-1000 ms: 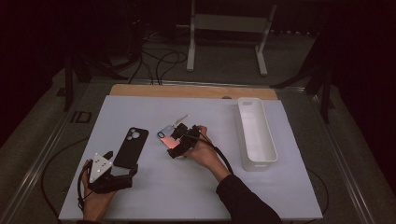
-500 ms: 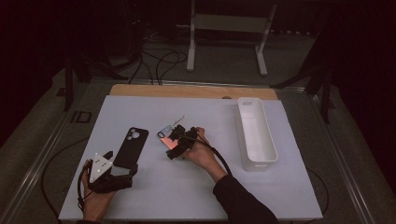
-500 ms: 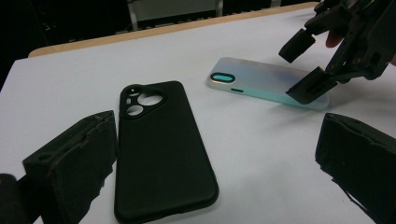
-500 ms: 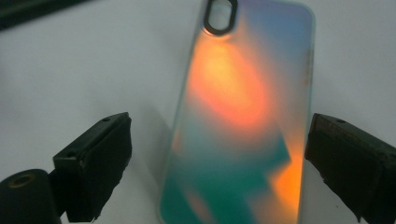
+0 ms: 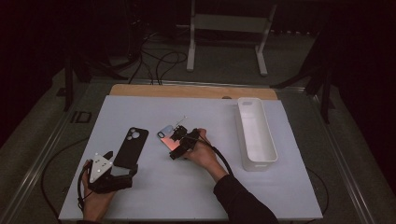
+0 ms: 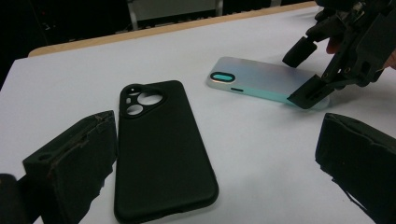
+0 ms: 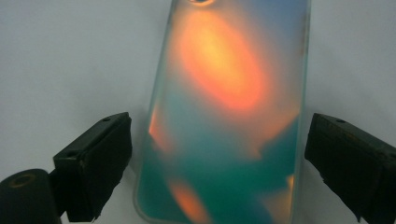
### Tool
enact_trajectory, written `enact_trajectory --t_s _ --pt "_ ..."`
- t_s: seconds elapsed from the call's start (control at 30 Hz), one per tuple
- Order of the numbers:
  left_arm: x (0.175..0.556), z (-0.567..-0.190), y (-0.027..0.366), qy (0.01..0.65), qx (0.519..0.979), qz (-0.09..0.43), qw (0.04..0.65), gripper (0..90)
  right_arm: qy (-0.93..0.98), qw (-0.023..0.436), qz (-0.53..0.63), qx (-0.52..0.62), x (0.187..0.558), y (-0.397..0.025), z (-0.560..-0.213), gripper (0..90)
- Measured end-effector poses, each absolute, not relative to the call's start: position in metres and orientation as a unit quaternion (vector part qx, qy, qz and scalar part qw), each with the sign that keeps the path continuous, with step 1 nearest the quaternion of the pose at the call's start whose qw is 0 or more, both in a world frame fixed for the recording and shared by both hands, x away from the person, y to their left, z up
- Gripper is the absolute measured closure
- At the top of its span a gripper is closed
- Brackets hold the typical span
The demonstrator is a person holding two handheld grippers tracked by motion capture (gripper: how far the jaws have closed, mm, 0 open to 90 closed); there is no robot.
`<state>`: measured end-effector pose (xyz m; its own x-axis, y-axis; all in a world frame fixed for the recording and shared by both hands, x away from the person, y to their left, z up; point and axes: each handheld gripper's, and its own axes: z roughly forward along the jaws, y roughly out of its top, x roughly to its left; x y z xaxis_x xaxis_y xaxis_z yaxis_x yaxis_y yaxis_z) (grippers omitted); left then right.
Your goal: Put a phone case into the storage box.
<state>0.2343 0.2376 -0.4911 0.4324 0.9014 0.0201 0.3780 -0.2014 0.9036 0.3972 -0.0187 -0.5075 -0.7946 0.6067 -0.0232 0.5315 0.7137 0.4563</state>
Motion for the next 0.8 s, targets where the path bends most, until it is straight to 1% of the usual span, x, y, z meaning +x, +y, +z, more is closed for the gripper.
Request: enact_trajectory --t_s 0.27,0.37,0.47,0.73,0.8 --pt "0.2345 -0.4912 0.2377 0.446 0.718 0.292 0.448 0.2 0.921 0.075 0.208 0.319 0.3985 -0.0205 -0.51 8.1" --pt "0.2344 -0.4913 0.2376 0.446 0.718 0.292 0.448 0.1 0.92 0.068 0.207 0.327 0.3983 -0.0215 -0.5096 9.8" --pt "0.2345 -0.4913 0.2375 0.446 0.718 0.292 0.448 0.1 0.92 0.067 0.202 0.33 0.3972 -0.0211 -0.508 14.0" --pt "0.2346 -0.4914 0.2378 0.448 0.718 0.292 0.447 0.2 0.92 0.073 0.201 0.329 0.3938 -0.0213 -0.5068 15.9" --pt "0.2349 -0.4915 0.2378 0.448 0.718 0.292 0.446 0.2 0.918 0.081 0.205 0.329 0.3914 -0.0214 -0.506 16.1"
